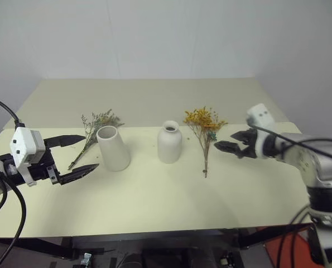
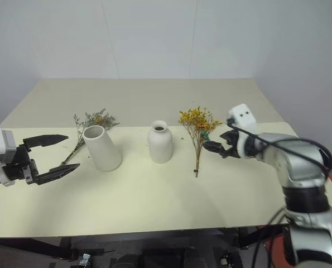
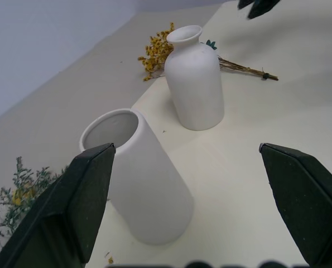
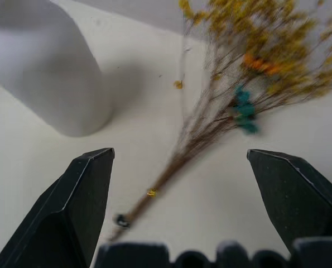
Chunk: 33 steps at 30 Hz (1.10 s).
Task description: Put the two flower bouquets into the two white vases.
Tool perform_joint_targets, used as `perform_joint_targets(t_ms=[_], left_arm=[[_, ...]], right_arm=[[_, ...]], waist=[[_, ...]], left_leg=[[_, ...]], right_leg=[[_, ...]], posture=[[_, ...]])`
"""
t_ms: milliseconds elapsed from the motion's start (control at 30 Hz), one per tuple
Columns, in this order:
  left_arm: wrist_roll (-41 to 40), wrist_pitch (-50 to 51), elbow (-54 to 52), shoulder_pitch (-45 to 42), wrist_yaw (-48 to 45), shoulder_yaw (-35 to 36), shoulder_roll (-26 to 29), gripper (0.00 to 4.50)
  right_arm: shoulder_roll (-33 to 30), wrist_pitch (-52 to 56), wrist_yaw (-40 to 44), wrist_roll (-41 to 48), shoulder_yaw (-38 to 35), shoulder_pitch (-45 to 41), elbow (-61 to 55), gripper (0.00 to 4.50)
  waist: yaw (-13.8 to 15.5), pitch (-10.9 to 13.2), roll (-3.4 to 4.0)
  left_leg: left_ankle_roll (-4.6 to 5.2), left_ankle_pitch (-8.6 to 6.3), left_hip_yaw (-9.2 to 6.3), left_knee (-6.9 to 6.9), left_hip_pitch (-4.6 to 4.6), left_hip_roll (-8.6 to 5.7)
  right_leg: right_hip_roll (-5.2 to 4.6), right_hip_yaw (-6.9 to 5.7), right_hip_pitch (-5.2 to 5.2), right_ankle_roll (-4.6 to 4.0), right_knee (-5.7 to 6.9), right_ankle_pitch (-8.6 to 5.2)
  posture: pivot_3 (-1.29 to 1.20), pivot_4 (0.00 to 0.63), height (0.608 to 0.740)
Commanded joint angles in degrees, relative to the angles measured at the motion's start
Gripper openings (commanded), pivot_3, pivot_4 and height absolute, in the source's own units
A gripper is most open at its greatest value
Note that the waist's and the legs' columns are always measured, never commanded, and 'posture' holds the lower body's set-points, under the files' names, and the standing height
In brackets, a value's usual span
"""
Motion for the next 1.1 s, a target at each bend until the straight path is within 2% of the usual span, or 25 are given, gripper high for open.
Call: perform_joint_targets(t_ms=[33,233,333,500,733,833,900,1100], left_arm=[[-0.9,0.3,-1.8,0.6,0.5,1.7,0.2,4.49],[-1.5,0.6,-3.9,2.8,1.6,2.8,-0.6,4.49],[-1.6,1.0,-4.7,3.1,2.0,2.7,-1.0,4.49],[-1.8,1.0,-5.1,2.5,2.1,1.8,-1.5,4.49],[-1.7,0.6,-4.3,0.5,2.1,0.1,-1.5,4.49],[-1.3,0.4,-3.8,-0.8,2.5,-0.9,-1.7,4.50],[-1.2,0.4,-3.8,-1.2,2.7,-1.1,-1.8,4.50],[-1.2,0.3,-3.7,-1.0,2.6,-1.2,-1.9,4.50]], right_arm=[[1.6,8.5,-1.6,-0.5,1.1,-6.1,7.5,4.50],[5.2,2.6,0.4,-5.1,11.1,-11.4,21.2,4.50],[7.4,-1.6,1.3,-7.9,14.0,-13.6,28.1,4.50],[11.3,-9.2,2.5,-12.3,15.7,-18.4,39.3,4.50],[15.3,-15.3,5.1,-17.3,17.2,-21.9,47.6,4.50],[16.3,-16.7,5.8,-19.2,17.7,-22.4,49.3,3.92],[16.5,-17.3,6.3,-20.2,17.5,-22.6,50.1,3.34],[16.6,-17.5,7.2,-21.9,16.5,-22.8,50.5,1.28]], waist=[[0.1,0.0,0.00],[0.0,0.0,-0.01],[-0.2,0.0,0.00],[-0.4,0.0,-0.01],[-0.4,0.0,0.00],[-0.4,0.0,0.00],[-0.5,0.0,0.00],[-0.5,0.0,0.00]], left_leg=[[0.00,0.00,0.00,0.00,-0.09,-0.01],[0.01,-0.01,0.00,0.00,-0.14,-0.01],[0.01,-0.01,0.00,0.00,-0.10,0.01],[0.01,-0.01,0.00,0.00,-0.10,0.02],[0.01,-0.01,-0.01,-0.01,-0.10,0.02],[0.01,-0.01,-0.01,-0.01,-0.09,0.02],[0.01,-0.01,-0.01,-0.01,-0.08,0.02],[0.00,-0.01,-0.01,-0.02,-0.08,0.02]], right_leg=[[0.00,-0.01,-0.07,-0.04,-0.02,0.03],[-0.01,-0.03,-0.08,-0.03,-0.09,0.05],[0.02,-0.02,-0.10,-0.03,-0.04,0.05],[0.03,-0.02,-0.10,-0.03,-0.03,0.05],[0.04,-0.03,-0.11,-0.03,-0.01,0.06],[0.04,-0.03,-0.10,-0.03,0.00,0.06],[0.04,-0.03,-0.10,-0.04,0.00,0.06],[0.04,-0.02,-0.11,-0.04,0.00,0.06]], posture=[[0.00,0.150,0.740],[0.00,0.150,0.740],[0.00,0.150,0.740],[0.00,0.150,0.740],[0.00,0.150,0.740],[0.00,0.150,0.740],[0.00,0.150,0.740],[0.00,0.150,0.740]])
